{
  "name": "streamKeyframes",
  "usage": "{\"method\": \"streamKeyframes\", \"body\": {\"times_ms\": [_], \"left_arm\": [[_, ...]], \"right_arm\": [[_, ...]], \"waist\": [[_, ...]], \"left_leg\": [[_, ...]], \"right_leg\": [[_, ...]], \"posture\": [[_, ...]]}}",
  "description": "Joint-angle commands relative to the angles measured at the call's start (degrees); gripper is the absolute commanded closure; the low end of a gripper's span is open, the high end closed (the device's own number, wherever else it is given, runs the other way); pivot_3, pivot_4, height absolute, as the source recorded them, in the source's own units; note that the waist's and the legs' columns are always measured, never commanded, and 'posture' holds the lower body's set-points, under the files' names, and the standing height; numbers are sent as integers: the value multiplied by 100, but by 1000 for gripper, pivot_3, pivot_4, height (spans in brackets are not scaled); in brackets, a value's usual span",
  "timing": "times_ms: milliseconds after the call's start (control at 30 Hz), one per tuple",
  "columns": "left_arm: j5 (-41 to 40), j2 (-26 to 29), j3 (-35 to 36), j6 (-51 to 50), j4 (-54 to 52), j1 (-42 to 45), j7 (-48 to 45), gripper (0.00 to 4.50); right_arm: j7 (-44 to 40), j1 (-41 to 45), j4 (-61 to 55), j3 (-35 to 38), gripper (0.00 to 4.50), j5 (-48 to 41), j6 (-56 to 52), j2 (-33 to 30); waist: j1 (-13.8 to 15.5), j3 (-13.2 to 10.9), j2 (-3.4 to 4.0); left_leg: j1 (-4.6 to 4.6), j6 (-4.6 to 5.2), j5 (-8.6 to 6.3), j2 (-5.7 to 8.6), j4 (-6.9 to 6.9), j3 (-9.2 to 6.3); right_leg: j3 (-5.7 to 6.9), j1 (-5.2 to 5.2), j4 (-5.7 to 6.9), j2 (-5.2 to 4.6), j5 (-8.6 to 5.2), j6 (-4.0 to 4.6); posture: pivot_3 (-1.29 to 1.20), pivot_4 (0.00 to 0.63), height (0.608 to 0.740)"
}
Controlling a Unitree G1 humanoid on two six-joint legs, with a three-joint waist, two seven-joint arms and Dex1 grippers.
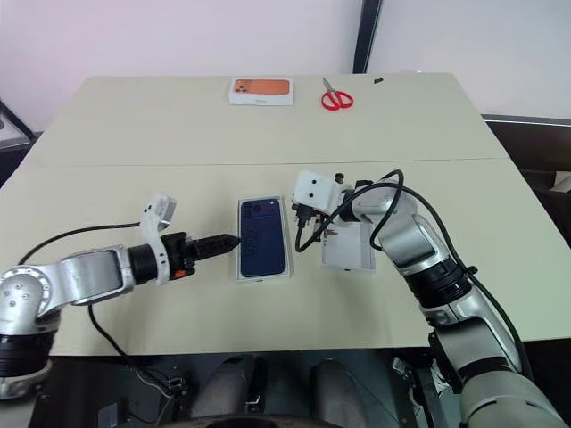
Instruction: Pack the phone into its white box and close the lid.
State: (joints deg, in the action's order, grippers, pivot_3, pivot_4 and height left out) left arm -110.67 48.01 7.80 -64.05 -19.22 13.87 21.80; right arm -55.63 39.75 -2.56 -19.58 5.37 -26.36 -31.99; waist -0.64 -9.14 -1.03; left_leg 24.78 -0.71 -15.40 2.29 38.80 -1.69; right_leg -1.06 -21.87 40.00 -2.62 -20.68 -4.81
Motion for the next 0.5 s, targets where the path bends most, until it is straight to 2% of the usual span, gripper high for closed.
{"method": "streamKeyframes", "body": {"times_ms": [33,167,200,267,300,467,500], "left_arm": [[790,539,396,-53,-148,299,-1134,796],[2397,943,498,385,-127,390,-2275,796],[3022,1086,359,594,-124,406,-2573,1030],[4240,1355,-54,1037,-145,472,-3122,1619],[4786,1437,-276,1296,-184,474,-3415,2101],[6205,1398,-1271,1661,-204,759,-4561,4446],[6490,1410,-1524,1680,-173,854,-4781,4446]], "right_arm": [[17,172,23,39,4500,-11,153,28],[35,228,109,79,4500,-3,195,10],[35,234,124,95,4500,2,204,-16],[21,233,127,131,4500,2,201,-82],[14,205,110,143,4500,-5,200,-109],[-84,52,-161,143,4500,-31,44,-295],[-112,53,-217,115,4500,-19,25,-320]], "waist": [[3,-2,1],[-15,-9,13],[-17,-10,13],[-20,-10,13],[-19,-10,14],[-2,-10,13],[-5,-10,13]], "left_leg": [[0,0,0,0,0,0],[0,0,0,1,-7,2],[0,0,0,1,-9,3],[0,-1,1,1,-18,4],[0,-3,3,1,-25,5],[0,-6,6,2,-48,7],[0,-6,6,2,-50,7]], "right_leg": [[1,2,-3,0,0,0],[1,1,-6,1,0,1],[0,0,-6,2,0,1],[0,-6,-7,1,0,1],[-1,-6,-11,2,0,1],[-2,-9,-24,-1,0,1],[-3,-9,-25,-1,0,1]], "posture": [[0,150,740],[0,150,740],[0,150,740],[0,150,740],[0,150,740],[0,150,740],[0,150,740]]}}
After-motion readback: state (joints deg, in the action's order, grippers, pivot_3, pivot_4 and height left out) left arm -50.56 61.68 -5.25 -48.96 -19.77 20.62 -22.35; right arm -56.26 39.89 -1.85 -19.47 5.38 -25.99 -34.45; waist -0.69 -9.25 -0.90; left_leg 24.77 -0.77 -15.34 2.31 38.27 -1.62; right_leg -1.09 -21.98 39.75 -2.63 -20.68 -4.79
